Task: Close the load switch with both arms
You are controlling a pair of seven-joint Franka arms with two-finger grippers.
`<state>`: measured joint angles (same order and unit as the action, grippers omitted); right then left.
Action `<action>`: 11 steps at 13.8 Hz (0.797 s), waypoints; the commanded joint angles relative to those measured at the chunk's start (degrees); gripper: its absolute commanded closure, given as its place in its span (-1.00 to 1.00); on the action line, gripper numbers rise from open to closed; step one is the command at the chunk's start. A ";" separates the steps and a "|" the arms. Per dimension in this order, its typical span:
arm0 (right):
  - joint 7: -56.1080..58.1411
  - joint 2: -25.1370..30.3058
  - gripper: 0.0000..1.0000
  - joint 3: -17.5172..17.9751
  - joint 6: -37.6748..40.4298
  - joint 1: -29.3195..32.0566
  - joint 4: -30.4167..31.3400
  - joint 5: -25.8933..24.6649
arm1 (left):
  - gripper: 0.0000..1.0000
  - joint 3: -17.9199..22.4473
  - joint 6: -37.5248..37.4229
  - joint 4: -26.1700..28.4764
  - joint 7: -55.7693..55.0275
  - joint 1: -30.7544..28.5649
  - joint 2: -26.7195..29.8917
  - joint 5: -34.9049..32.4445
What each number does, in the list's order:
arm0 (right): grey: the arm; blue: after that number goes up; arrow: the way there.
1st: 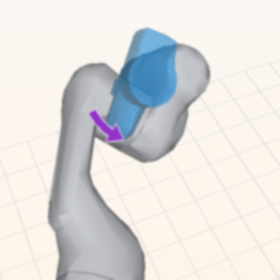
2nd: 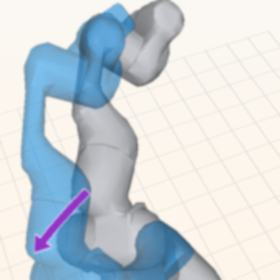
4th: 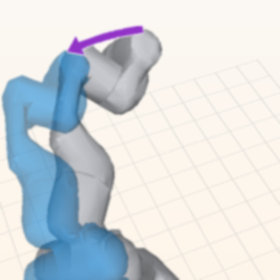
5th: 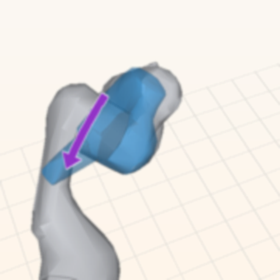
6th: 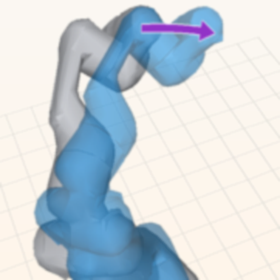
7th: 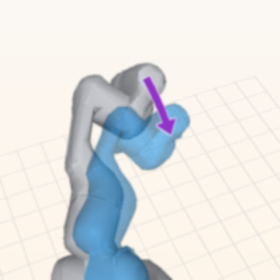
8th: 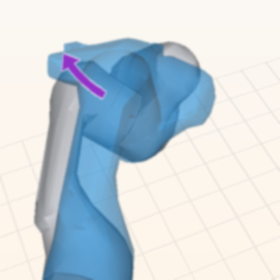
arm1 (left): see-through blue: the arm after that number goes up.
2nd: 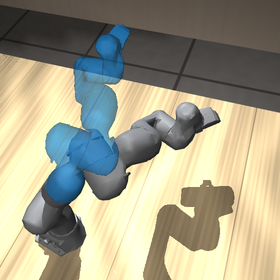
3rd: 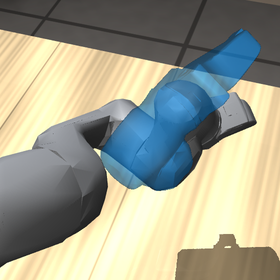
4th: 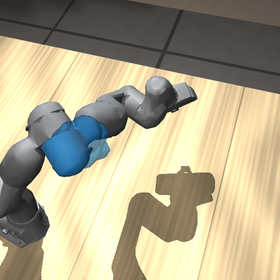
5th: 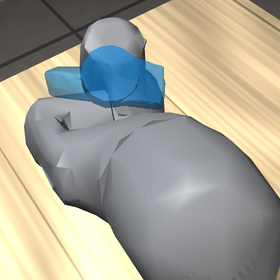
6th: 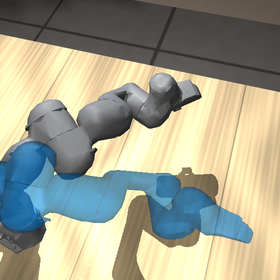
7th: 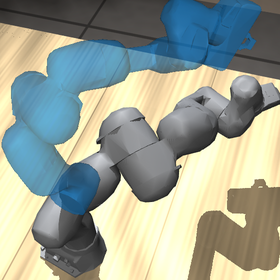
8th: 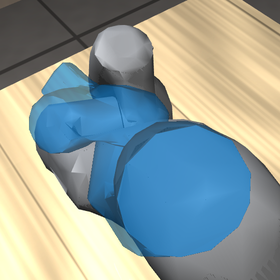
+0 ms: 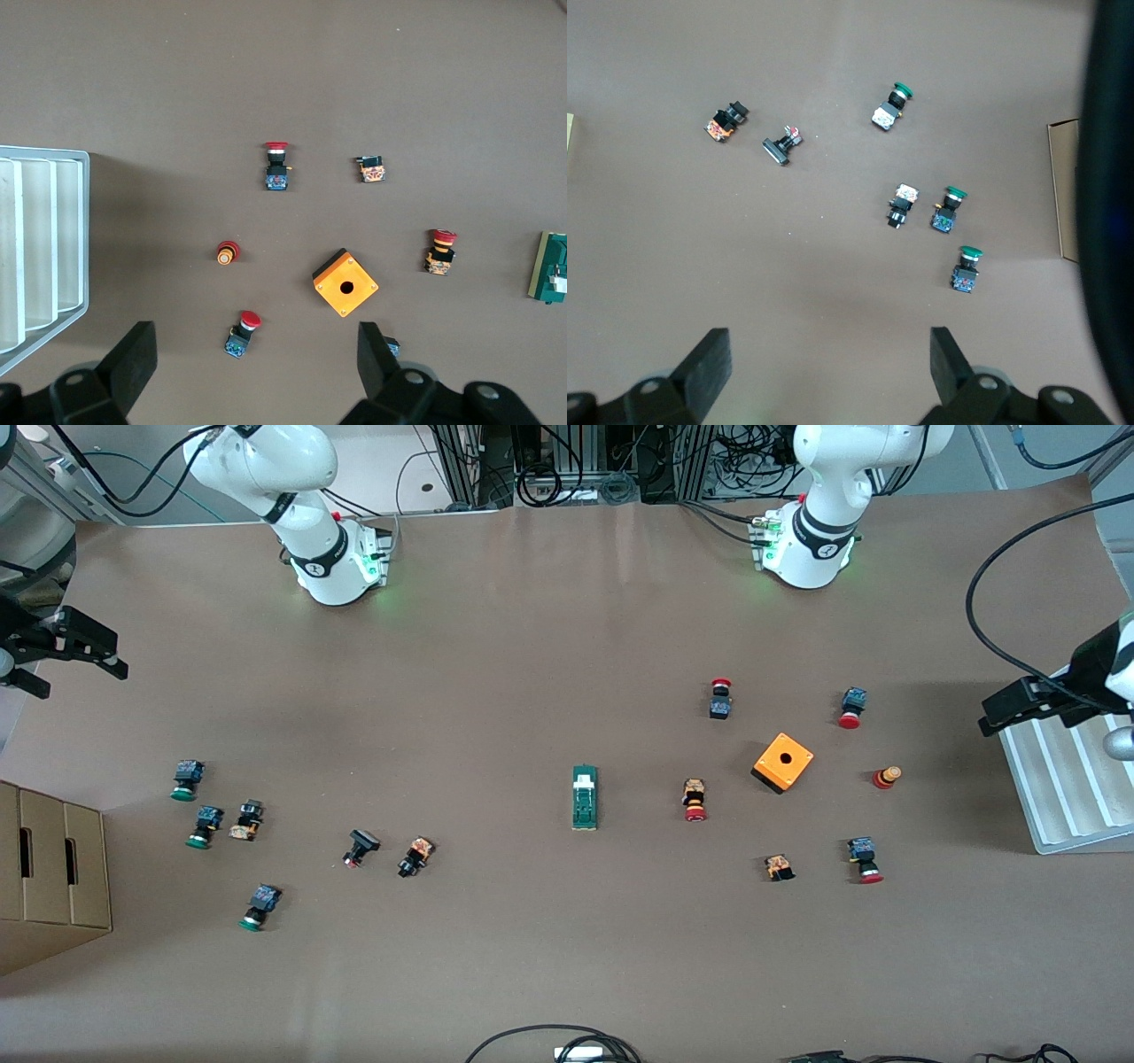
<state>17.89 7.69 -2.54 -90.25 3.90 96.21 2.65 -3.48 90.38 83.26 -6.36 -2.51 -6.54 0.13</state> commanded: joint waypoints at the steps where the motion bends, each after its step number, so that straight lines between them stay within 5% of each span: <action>1: -0.23 -0.57 -1.00 -0.18 -0.11 -0.47 -0.76 -1.68 | -1.00 0.23 -0.38 -0.11 0.56 0.67 0.13 -0.04; 11: 0.30 -0.92 -1.00 -0.18 -0.98 -1.17 -0.85 -1.59 | -1.00 0.32 0.23 2.96 0.91 0.76 0.39 0.31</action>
<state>18.03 7.32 -2.53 -90.71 3.35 96.21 2.65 -3.34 90.35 85.17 -6.21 -2.08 -6.97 0.14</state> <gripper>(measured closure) 0.000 0.000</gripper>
